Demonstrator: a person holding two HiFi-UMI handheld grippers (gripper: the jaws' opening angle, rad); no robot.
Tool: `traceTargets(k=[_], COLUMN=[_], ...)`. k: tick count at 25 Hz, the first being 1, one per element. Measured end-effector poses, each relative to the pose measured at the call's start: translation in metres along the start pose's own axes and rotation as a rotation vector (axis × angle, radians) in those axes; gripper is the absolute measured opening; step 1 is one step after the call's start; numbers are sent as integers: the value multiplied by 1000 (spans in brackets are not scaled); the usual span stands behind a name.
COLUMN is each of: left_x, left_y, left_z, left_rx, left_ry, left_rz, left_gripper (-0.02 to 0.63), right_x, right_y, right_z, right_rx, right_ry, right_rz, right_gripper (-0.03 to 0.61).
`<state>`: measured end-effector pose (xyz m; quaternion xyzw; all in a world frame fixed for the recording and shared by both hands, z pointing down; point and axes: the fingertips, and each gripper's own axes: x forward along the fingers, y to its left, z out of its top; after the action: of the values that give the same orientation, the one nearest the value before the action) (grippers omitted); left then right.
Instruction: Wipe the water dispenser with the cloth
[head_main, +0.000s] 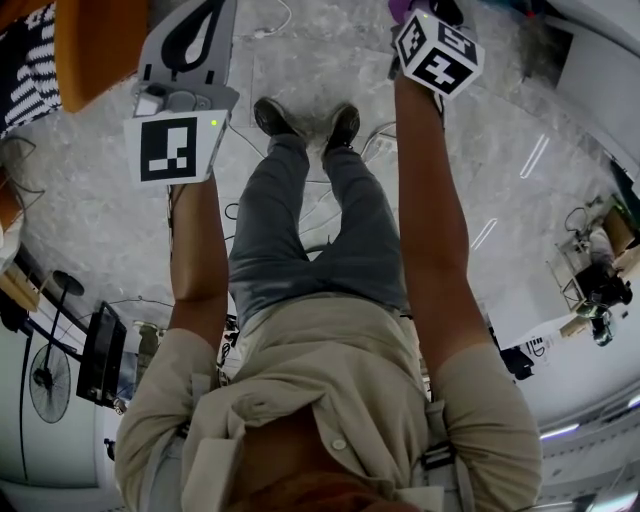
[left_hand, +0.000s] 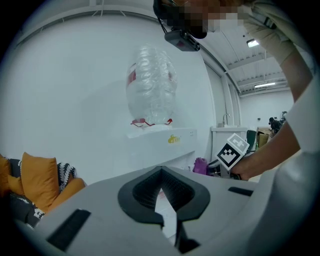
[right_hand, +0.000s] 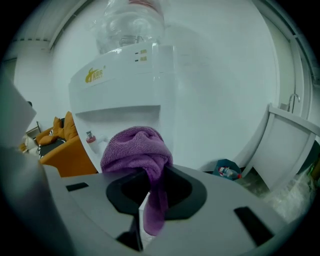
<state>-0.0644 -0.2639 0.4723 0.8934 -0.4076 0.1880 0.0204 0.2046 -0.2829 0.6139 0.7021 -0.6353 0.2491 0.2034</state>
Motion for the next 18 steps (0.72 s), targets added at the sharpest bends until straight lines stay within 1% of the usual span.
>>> traceTargets(k=[3,7,11,13,18], left_x=[-1,-2,0,6,24], left_y=[3,20,36,39,36], left_z=[-7,-21,-41,-50,-70], left_rx=[8,17,31,41,50], left_ry=[-3,-29,-42,-50,-88], left_rz=[19,63,93,101,113], left_gripper=[15,15,15,15,15], right_x=[12,39,66,78,98], right_y=[9,35,66,87,157], right_z=[-9,-12,-24,-28,-23], right_rx=[1,-5,37,27,-61], right_ry=[-3,-29,-26,-37,-110], right_rz=[19,58,88,130,275], right_gripper=[74,74,74,74,74])
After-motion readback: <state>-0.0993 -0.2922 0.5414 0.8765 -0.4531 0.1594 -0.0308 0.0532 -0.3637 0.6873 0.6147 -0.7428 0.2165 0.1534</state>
